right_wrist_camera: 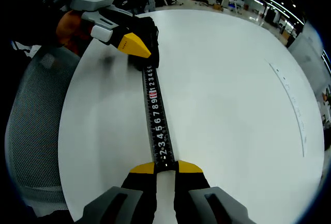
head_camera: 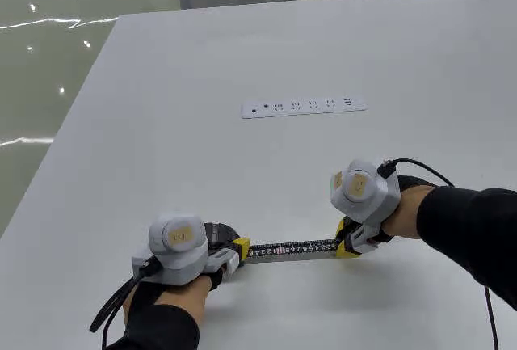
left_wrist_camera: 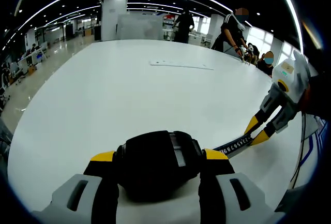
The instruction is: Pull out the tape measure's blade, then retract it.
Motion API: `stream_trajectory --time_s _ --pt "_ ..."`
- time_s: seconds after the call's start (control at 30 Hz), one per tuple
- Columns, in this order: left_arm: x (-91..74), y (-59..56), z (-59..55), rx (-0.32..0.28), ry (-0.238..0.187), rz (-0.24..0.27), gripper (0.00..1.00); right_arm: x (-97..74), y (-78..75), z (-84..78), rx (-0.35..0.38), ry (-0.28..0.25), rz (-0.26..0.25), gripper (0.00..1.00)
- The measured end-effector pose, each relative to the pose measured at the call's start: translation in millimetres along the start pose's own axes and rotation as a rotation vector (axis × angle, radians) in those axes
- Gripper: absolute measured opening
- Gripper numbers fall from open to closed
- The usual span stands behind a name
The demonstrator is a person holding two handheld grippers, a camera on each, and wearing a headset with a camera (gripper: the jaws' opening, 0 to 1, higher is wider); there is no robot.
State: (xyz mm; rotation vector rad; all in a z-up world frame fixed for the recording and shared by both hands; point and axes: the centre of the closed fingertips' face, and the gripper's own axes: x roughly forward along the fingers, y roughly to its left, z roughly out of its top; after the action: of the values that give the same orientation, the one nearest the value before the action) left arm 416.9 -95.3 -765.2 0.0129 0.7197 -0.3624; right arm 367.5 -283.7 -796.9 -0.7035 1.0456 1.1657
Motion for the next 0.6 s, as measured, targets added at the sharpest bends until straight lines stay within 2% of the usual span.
stream_trajectory --time_s 0.6 --pt "-0.1 -0.3 -0.4 -0.004 0.001 0.001 0.57 6.6 2.1 12.9 -0.051 -0.016 0.006 0.09"
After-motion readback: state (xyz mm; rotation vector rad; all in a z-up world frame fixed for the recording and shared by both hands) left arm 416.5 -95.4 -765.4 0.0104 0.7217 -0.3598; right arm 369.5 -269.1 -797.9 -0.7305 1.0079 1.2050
